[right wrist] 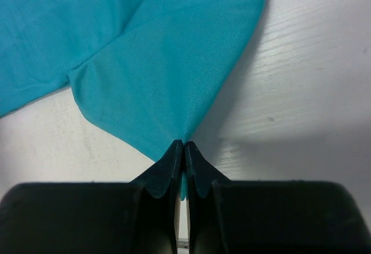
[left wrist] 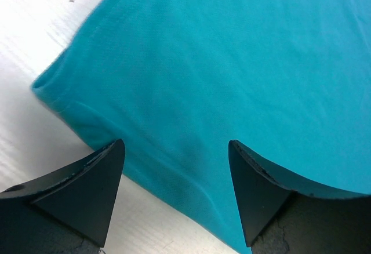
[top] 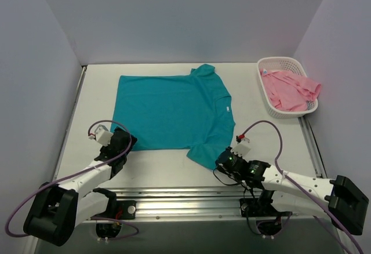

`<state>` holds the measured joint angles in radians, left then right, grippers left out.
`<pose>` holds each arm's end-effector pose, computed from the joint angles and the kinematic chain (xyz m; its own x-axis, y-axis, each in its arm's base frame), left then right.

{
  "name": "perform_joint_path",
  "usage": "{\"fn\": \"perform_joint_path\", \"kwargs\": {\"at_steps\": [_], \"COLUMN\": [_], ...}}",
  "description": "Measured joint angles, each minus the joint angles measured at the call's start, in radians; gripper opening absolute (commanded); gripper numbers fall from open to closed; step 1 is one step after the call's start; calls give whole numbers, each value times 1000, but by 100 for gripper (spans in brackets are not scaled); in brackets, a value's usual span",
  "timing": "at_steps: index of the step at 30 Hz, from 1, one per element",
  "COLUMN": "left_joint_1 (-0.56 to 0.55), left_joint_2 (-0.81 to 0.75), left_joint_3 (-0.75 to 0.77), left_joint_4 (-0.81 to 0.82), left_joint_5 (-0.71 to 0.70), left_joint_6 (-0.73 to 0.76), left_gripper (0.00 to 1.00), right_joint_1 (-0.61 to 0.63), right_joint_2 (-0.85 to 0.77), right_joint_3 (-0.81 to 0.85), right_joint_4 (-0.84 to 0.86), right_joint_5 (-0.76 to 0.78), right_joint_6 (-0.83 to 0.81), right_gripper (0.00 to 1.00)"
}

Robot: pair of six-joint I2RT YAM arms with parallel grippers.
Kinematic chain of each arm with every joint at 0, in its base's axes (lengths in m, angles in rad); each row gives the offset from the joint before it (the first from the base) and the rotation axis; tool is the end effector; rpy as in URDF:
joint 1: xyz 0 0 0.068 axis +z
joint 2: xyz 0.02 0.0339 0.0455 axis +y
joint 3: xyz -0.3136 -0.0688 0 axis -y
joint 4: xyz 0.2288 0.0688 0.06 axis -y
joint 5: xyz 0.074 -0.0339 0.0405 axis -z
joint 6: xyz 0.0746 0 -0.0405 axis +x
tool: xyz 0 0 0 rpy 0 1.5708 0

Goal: Fold and stack the t-shirts
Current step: Flatten the tshirt out

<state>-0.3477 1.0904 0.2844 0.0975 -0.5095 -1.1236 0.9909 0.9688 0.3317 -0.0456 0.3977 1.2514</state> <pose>0.1839 -0.0280 0.1775 -0.2188 -0.7579 -0.6145 -0.5735 0.6094 -0.5474 0.1189 0.1287 0.1940 -0.6844 0.5526 -0.4756 0.1377 0.7386 0.6599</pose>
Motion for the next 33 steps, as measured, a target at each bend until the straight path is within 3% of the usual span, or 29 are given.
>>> {"fn": "perform_joint_path", "kwargs": {"at_steps": [8, 14, 23, 33], "left_joint_1": [0, -5, -7, -11], "left_joint_2": [-124, -266, -124, -48], "left_joint_3": [100, 105, 106, 113], "left_joint_4": [-288, -401, -453, -467], "left_joint_5": [-82, -112, -115, -136], "left_joint_6": [-32, -45, -82, -137], "left_gripper": [80, 80, 80, 73], "right_joint_1": [0, -4, -47, -188], "right_joint_2": [-158, -135, -127, -121], "right_joint_3": [0, 0, 41, 49], "right_joint_4": [-106, -109, -107, -71], "right_joint_5": [48, 52, 51, -6], "right_joint_6": [-30, -79, -161, -277], "right_gripper": [0, 0, 0, 0]}}
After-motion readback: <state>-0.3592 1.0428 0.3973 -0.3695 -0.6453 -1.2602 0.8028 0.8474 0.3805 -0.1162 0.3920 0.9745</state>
